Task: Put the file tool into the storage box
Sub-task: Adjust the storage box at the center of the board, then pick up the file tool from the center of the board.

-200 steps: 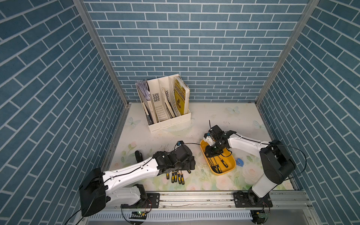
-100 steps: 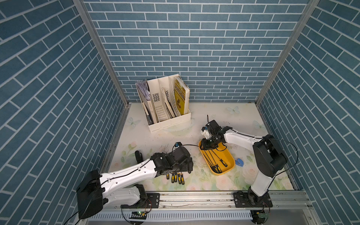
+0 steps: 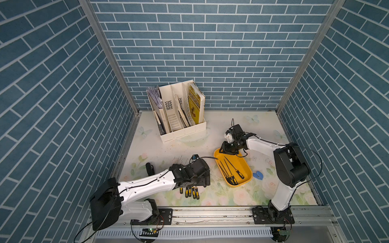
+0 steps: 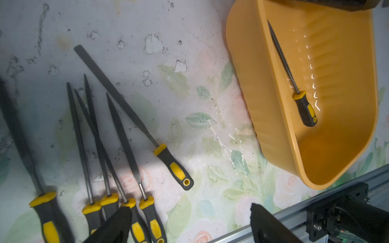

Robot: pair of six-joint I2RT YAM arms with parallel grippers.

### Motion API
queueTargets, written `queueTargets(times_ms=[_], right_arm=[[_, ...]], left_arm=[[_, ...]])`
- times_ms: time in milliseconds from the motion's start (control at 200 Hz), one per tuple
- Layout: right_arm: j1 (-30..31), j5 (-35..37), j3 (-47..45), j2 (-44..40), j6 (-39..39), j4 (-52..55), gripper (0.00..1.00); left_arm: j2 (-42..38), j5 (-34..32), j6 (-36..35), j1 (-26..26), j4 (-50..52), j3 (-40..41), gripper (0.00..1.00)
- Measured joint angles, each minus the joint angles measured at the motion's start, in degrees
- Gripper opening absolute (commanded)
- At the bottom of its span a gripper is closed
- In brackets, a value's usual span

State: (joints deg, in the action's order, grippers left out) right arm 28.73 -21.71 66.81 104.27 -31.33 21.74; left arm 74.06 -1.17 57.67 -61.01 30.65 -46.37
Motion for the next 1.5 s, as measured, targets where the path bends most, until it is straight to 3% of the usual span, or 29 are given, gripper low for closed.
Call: queueTargets(times_ms=[225, 505, 950, 1100, 1390, 1500], right_arm=[[-0.9, -0.2, -1.8, -1.2, -0.3, -1.5, 0.40], [-1.1, 0.0, -3.9, -11.7, 1.8, 2.0, 0.41], [-1.4, 0.3, -7.6, -22.5, 6.8, 7.4, 0.41], [-1.4, 0.3, -10.1, -22.6, 7.6, 7.6, 0.40], [-1.4, 0.3, -11.0, -22.9, 8.9, 7.8, 0.39], [-1.4, 0.1, -11.0, -23.0, 9.2, 7.8, 0.39]], left_arm=[[8.3, 0.3, 1.7, -1.4, -0.3, -2.1, 0.89], [16.7, 0.0, 1.8, -1.9, 0.7, -6.7, 0.77], [21.4, -1.7, 1.6, -1.6, 3.5, -8.0, 0.68], [23.6, -2.1, 0.8, -0.9, 4.2, -9.9, 0.60], [25.6, -2.7, -1.3, -0.3, 5.3, -12.0, 0.33], [25.5, -2.6, -1.9, 0.0, 5.6, -11.9, 0.27]])
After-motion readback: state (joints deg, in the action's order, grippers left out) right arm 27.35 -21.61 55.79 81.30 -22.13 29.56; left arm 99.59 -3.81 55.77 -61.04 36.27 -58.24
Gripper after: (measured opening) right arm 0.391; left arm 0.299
